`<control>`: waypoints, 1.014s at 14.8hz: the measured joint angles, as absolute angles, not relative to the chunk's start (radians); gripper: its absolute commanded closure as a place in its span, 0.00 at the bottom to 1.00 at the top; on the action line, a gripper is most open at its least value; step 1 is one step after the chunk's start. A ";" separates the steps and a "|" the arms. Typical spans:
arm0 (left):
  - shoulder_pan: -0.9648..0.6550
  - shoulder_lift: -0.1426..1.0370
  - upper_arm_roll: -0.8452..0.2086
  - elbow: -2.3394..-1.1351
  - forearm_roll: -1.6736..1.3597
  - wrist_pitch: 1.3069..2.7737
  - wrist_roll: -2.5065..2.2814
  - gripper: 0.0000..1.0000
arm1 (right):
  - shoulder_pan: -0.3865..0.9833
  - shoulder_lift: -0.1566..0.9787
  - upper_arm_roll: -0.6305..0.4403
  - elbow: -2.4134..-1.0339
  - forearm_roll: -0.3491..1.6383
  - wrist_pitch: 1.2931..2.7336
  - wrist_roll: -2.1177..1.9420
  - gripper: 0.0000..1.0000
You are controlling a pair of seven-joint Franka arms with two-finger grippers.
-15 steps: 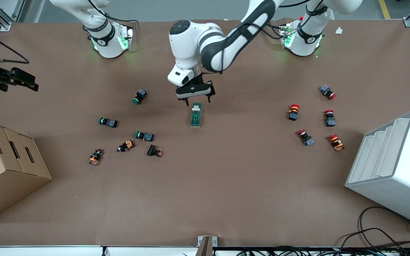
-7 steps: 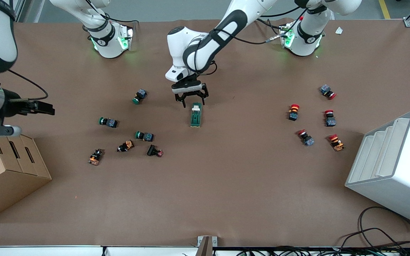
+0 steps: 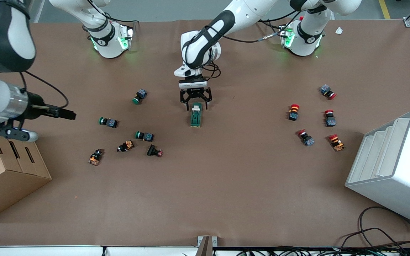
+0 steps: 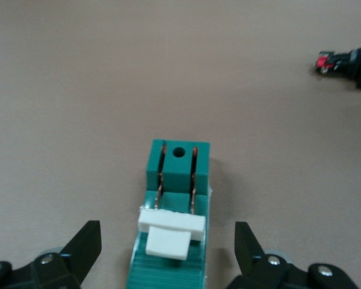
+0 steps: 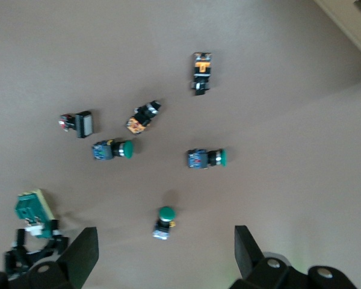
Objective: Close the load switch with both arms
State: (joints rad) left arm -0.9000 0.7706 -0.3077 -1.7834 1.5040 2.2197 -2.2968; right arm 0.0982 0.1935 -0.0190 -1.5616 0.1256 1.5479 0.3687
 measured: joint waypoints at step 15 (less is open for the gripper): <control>-1.001 0.859 -0.301 -1.862 1.843 1.922 -2.647 0.01 | 0.491 0.386 -0.010 -1.627 0.305 1.995 1.109 0.00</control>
State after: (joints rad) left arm -1.0015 0.8594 -0.3005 -1.8619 1.8427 1.9218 -2.6466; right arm 0.4909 0.3864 -0.0095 -1.6269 0.3053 1.9947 1.1085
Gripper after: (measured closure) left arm 0.009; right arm 0.000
